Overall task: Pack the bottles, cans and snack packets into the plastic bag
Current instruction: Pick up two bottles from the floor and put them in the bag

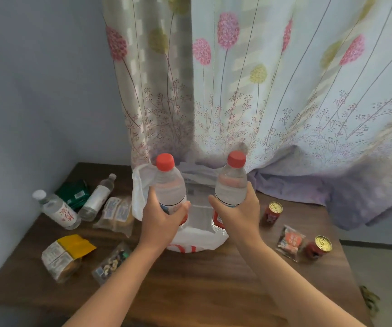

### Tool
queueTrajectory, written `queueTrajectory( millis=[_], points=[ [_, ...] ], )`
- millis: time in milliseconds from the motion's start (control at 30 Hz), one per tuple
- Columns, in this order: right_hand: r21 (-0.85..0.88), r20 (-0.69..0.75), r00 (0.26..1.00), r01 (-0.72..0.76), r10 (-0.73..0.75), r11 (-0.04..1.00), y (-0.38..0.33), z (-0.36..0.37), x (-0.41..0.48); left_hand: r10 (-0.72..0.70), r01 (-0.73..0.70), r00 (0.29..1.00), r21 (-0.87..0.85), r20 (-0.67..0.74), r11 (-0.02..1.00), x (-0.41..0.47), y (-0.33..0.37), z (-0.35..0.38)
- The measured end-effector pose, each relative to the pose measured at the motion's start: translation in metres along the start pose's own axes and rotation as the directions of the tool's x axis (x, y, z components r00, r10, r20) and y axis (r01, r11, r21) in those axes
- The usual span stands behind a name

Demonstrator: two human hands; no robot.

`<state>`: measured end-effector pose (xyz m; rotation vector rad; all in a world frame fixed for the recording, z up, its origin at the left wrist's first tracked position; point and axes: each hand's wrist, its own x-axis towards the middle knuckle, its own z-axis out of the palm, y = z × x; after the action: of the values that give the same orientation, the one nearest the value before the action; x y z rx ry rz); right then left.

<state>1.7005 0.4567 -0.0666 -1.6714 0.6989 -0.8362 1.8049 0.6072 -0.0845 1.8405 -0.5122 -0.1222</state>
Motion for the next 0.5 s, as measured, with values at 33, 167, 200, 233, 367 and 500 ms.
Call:
queueTrajectory(
  millis=[33,167,200,233,367,500],
  points=[
    [-0.001,-0.001,1.0,-0.009,0.009,1.0,0.004,0.007,0.008,-0.004,0.004,1.0,0.008,0.003,1.0,0.01,-0.003,0.002],
    [-0.012,0.007,0.999,-0.048,0.048,0.999,0.022,0.039,0.047,-0.019,0.019,1.0,0.006,0.007,1.0,0.063,-0.021,0.012],
    [-0.018,0.006,0.998,-0.058,0.058,0.998,0.026,0.048,0.057,-0.029,0.029,1.0,0.001,0.005,1.0,0.076,-0.027,0.014],
    [-0.022,0.004,0.998,-0.066,0.066,0.998,0.03,0.056,0.067,-0.037,0.037,0.999,-0.008,0.0,0.999,0.088,-0.032,0.017],
    [-0.029,0.024,0.996,-0.088,0.089,0.996,0.046,0.083,0.101,-0.059,0.058,0.998,-0.035,-0.024,0.998,0.13,-0.056,0.032],
    [-0.013,0.01,0.994,-0.105,0.105,0.994,0.066,0.107,0.127,-0.094,0.093,0.995,-0.017,-0.043,0.995,0.159,-0.082,0.044]
  ],
)
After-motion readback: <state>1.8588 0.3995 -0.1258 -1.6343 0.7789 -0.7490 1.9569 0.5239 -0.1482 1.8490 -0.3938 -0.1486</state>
